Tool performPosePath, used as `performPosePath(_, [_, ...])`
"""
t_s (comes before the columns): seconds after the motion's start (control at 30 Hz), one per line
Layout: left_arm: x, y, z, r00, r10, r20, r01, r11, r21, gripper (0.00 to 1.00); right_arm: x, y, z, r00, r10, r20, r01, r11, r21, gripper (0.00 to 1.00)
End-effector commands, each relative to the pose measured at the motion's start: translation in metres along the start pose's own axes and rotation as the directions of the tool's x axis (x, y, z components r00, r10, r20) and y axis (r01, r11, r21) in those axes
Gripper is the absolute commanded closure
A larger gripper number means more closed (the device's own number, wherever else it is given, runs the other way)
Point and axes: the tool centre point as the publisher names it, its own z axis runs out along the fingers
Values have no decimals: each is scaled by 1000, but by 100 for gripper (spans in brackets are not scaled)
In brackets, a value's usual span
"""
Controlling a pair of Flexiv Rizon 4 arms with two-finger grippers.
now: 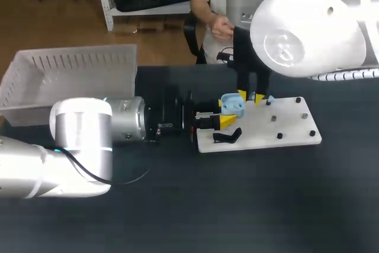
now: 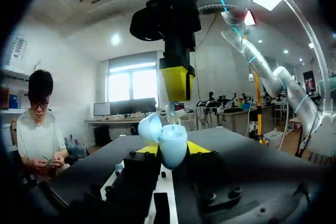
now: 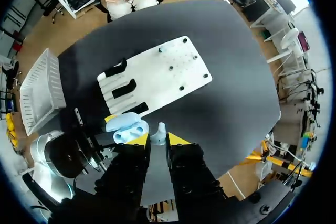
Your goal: Pick up each earbud case from the left stands, insert the matching earbuds, close the lid, and place the case in the box.
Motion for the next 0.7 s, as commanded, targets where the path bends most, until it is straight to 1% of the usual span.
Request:
performPosePath(0.03, [1, 0, 1, 1000, 2, 3, -2, 1000, -3, 100, 1, 6, -4, 996, 89, 15, -90, 995, 33, 100])
performPosePath(0.13, [1, 0, 1, 1000, 2, 3, -2, 1000, -3, 100, 1, 9, -10, 989, 147, 11, -148, 989, 13, 100])
performPosePath(0.3, [1, 0, 1, 1000, 2, 3, -2, 1000, -3, 100, 5, 17, -15, 982, 191, 6, -191, 981, -17, 100])
performPosePath(0.5, [1, 0, 1, 1000, 2, 3, -2, 1000, -3, 100, 8, 24, -14, 975, 220, -20, -220, 975, -15, 100])
performPosePath(0.7, [1, 0, 1, 1000, 2, 3, -2, 1000, -3, 100, 13, 30, -11, 973, 224, -49, -224, 975, -2, 100])
